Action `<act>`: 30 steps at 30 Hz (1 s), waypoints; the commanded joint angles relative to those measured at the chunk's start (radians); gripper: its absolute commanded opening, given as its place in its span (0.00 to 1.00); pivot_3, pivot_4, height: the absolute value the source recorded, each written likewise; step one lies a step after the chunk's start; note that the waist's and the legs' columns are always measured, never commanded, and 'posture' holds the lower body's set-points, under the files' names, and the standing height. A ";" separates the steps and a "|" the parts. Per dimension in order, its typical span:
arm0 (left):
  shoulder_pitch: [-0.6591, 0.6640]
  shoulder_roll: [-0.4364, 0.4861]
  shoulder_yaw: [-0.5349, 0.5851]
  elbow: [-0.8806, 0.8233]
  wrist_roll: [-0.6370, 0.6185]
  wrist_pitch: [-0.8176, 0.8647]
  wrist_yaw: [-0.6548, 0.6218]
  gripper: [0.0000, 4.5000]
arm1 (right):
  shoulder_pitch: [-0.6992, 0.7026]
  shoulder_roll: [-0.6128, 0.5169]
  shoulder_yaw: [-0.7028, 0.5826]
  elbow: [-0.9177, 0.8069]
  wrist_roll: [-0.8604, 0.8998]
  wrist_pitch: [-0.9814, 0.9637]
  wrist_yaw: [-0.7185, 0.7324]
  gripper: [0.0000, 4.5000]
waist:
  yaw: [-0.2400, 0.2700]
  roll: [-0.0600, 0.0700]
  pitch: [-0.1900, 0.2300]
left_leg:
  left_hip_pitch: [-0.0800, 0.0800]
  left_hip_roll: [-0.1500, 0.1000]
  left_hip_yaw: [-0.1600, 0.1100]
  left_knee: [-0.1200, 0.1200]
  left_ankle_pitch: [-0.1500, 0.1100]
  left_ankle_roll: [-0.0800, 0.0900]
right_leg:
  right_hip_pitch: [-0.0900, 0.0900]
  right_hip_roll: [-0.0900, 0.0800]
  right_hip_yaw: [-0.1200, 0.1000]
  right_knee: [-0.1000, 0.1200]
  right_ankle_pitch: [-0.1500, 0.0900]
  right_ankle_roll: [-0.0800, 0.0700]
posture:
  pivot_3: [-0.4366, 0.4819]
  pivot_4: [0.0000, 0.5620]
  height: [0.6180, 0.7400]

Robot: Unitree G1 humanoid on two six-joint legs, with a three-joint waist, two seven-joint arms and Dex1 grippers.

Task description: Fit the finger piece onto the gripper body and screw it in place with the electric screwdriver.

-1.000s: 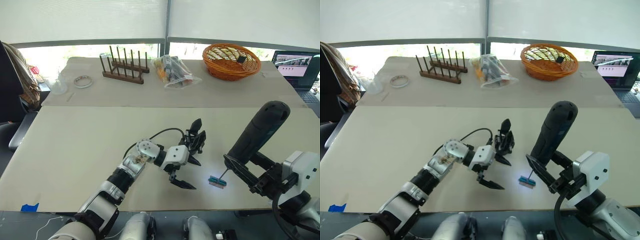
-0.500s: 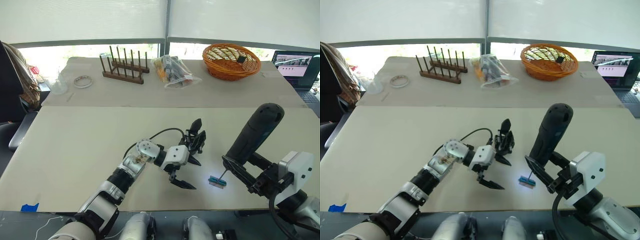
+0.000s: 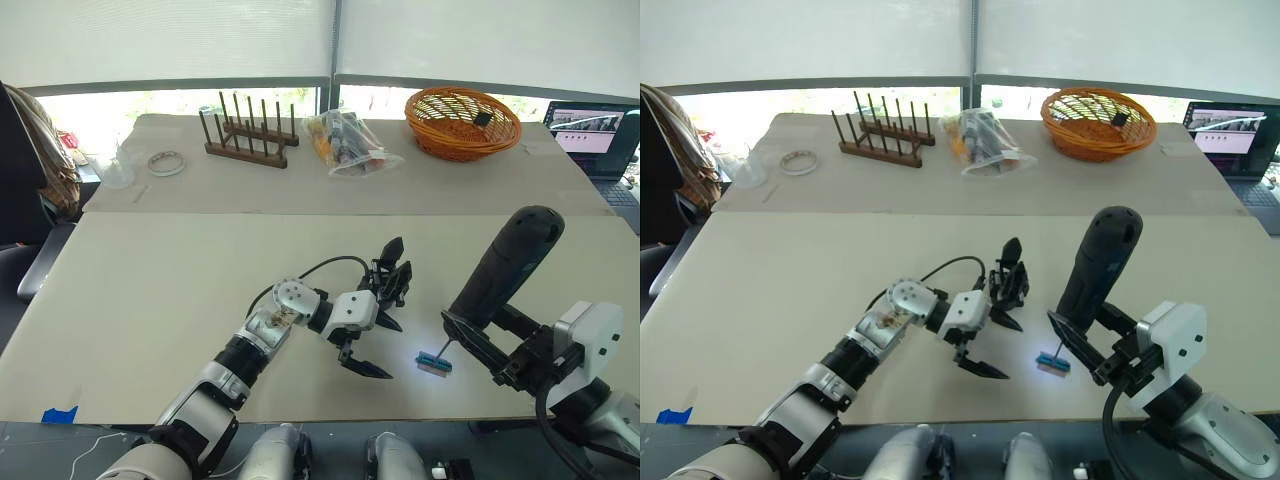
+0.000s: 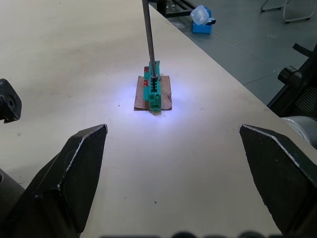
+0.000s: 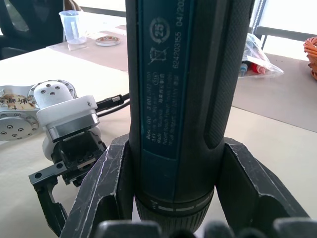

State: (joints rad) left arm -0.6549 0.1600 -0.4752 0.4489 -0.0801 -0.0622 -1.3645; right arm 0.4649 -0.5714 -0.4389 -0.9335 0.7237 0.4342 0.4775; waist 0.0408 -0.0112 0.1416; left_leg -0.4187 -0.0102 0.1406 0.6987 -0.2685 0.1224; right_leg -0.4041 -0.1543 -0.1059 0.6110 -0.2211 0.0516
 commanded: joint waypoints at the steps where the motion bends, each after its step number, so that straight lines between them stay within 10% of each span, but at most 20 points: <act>1: -0.020 -0.008 0.007 -0.016 -0.005 -0.009 0.002 1.00 | -0.012 0.005 -0.007 -0.018 -0.004 -0.032 0.001 0.43 | 0.000 0.000 0.000 | 0.000 0.000 0.000 0.000 0.000 0.000 | 0.000 0.000 0.000 0.000 0.000 0.000 | 0.48 0.27 1.00; 22: 0.081 0.154 0.097 -0.158 -0.066 0.102 0.003 1.00 | -0.108 -0.209 -0.128 -0.107 0.278 0.025 -0.122 0.43 | -0.003 0.000 0.000 | 0.000 0.000 0.000 0.000 0.000 0.000 | 0.000 0.000 0.000 0.000 0.000 0.000 | 0.48 0.27 1.00; 30: 0.039 0.098 0.158 -0.091 -0.021 0.126 0.218 1.00 | -0.180 -0.237 -0.092 -0.077 0.298 0.041 -0.142 0.43 | 0.004 0.000 0.000 | 0.000 0.000 -0.001 0.001 0.000 0.000 | 0.001 0.000 -0.001 0.000 0.000 0.000 | 0.48 0.27 1.00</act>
State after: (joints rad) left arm -0.5906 0.2821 -0.3320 0.3565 -0.1122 0.0633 -1.2002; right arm 0.3036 -0.8055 -0.5187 -0.9977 1.0044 0.4911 0.3462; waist 0.0447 -0.0111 0.1415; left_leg -0.4191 -0.0104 0.1398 0.7002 -0.2683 0.1223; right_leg -0.4027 -0.1545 -0.1069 0.6108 -0.2210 0.0517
